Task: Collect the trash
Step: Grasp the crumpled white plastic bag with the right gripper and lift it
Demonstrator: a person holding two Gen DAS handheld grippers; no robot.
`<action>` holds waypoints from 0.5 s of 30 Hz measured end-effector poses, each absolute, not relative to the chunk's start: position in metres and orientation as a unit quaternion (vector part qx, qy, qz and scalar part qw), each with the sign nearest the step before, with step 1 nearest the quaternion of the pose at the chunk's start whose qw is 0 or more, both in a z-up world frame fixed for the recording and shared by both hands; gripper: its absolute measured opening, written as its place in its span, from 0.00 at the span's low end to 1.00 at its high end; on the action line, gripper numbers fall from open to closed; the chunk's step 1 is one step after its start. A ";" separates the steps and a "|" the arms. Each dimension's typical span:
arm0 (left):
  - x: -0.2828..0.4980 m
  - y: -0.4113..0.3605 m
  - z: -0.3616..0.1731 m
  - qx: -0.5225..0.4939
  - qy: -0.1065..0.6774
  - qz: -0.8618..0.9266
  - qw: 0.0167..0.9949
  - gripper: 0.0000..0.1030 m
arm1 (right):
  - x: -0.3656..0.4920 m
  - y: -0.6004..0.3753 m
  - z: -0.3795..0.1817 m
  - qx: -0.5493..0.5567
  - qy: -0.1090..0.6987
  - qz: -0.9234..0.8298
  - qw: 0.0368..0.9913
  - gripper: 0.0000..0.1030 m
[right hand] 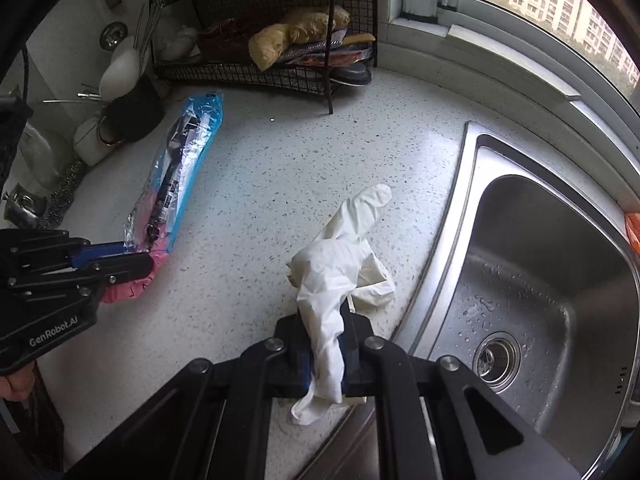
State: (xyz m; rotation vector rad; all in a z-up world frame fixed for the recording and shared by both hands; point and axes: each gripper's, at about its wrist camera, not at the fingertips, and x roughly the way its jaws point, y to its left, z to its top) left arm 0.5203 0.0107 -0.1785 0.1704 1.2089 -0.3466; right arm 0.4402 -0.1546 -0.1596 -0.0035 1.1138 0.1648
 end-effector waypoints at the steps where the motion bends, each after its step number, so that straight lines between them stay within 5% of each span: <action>1: 0.512 0.008 -0.174 0.080 0.561 -0.162 0.808 0.11 | 0.431 -0.155 -0.154 -0.002 0.524 0.080 0.848 0.08; 15: 0.357 -0.041 -0.124 0.080 0.509 -0.145 0.845 0.11 | 0.306 -0.195 -0.107 0.005 0.474 0.107 0.874 0.08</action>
